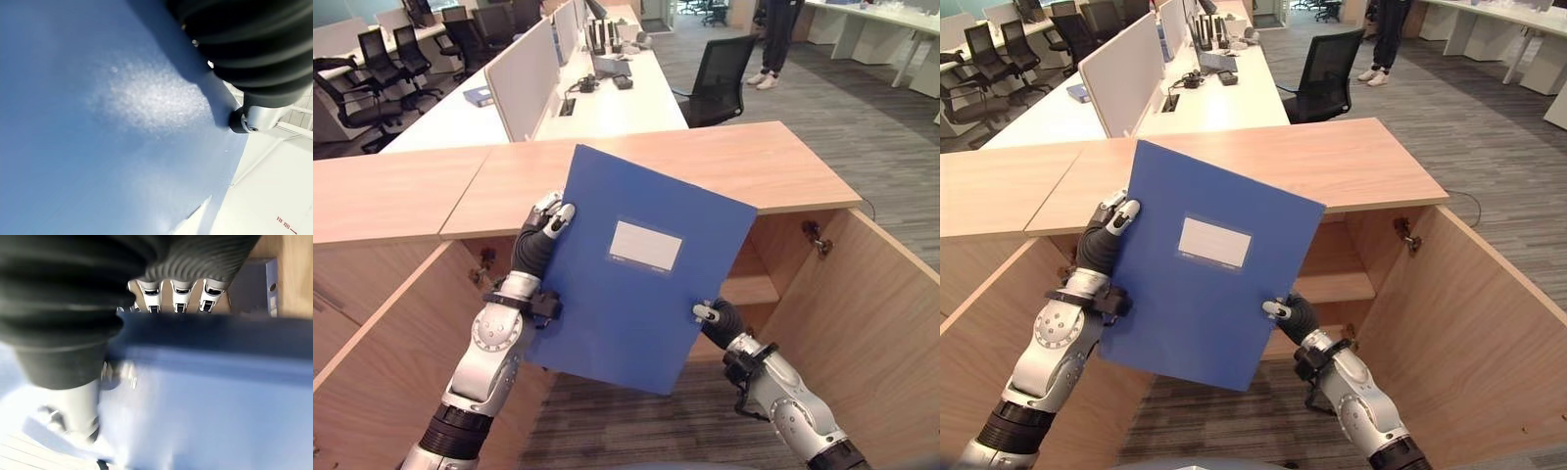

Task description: Put the empty folder in the office cabinet

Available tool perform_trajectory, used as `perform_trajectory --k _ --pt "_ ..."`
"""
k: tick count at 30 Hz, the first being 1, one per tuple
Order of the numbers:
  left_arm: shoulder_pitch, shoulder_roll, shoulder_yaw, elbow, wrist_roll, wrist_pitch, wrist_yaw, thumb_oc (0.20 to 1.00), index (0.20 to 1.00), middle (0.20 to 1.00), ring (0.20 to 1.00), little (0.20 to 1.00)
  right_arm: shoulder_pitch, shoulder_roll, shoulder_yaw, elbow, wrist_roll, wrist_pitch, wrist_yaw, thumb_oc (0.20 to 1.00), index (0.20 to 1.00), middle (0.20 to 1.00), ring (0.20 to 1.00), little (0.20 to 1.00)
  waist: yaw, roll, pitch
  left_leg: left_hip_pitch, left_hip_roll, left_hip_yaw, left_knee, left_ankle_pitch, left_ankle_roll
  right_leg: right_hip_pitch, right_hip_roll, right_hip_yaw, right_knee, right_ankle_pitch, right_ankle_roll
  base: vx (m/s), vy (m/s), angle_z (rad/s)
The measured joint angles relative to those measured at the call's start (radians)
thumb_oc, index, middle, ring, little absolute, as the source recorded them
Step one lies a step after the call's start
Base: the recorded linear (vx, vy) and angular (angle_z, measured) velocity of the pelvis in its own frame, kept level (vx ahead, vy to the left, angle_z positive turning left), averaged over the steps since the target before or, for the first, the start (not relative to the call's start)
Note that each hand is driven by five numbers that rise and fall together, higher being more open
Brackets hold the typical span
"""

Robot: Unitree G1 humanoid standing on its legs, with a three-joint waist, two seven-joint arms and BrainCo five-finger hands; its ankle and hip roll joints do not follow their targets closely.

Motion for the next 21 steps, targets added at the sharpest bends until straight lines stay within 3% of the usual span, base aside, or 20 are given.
perform_trajectory --k 21 --pt "0.054 -0.001 0.012 0.037 -0.015 0.028 -0.005 0.200 0.200 0.200 0.200 0.200 0.000 0.029 -0.018 0.036 -0.002 0.008 -0.012 0.200 0.200 0.200 0.200 0.200 0.001 -0.014 0.002 0.000 0.000 0.000 0.000 0.000 0.000 0.001 0.000 0.001 0.000 0.000 0.000 0.00 0.000 0.00"
